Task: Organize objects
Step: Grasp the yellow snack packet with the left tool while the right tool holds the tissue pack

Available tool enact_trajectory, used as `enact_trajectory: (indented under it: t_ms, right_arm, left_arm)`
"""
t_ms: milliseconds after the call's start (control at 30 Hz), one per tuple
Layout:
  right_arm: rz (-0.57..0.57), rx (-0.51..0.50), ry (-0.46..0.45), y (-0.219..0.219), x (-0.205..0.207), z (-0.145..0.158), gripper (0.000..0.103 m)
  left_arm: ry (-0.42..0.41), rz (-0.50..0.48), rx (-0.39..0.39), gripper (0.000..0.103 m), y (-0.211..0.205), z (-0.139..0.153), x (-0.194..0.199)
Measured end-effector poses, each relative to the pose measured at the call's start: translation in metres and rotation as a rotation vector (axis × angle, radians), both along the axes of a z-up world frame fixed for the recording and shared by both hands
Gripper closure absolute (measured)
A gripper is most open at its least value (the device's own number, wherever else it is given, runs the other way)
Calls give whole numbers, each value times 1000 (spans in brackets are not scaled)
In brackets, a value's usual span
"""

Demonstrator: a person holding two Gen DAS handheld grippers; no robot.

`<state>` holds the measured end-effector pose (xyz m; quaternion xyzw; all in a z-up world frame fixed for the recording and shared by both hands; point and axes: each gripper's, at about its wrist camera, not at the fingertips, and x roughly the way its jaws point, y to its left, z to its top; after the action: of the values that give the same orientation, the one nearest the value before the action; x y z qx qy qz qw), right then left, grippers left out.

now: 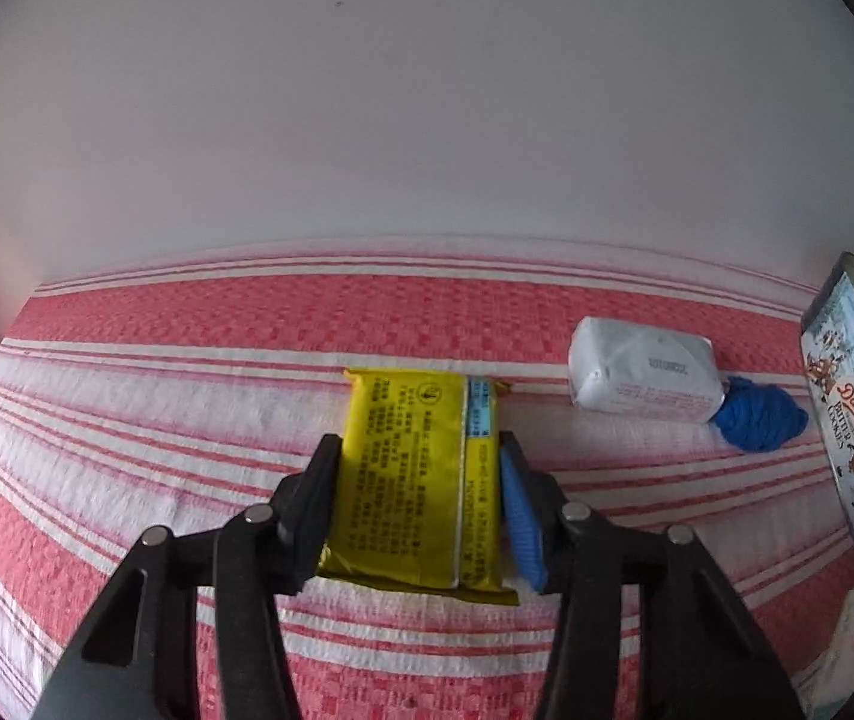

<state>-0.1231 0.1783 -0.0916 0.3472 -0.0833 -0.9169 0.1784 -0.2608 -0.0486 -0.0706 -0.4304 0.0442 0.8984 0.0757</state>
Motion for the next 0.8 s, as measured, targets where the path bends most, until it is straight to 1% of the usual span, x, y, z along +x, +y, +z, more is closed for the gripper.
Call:
enact_trajectory:
  t_ms: [67, 100, 133, 233, 300, 367, 467, 567, 667, 800]
  right_arm:
    - [-9, 16, 16, -1, 1, 1, 47]
    - [-16, 25, 28, -1, 2, 2, 47]
    - [-20, 30, 37, 0, 3, 2, 47]
    - [-42, 53, 75, 0, 7, 7, 47]
    - [-55, 82, 101, -1, 9, 8, 47]
    - [-54, 81, 109, -1, 11, 10, 47]
    - [-61, 79, 132, 0, 14, 13, 47]
    - [-72, 82, 156, 2, 18, 15, 47]
    - [-70, 93, 170, -1, 18, 16, 47]
    - [-73, 113, 211, -6, 23, 20, 47]
  left_arm:
    - [24, 53, -39, 53, -2, 3, 5]
    - [49, 81, -57, 53, 8, 7, 14]
    - [86, 104, -65, 53, 7, 12, 20]
    - [220, 165, -66, 53, 4, 28, 45]
    - [281, 206, -77, 53, 5, 34, 60]
    - [342, 237, -60, 53, 4, 41, 80]
    - [368, 257, -25, 53, 5, 44, 99]
    - [394, 273, -19, 53, 4, 45, 120]
    - [404, 281, -6, 53, -5, 50, 121]
    - [407, 300, 18, 53, -10, 45, 129]
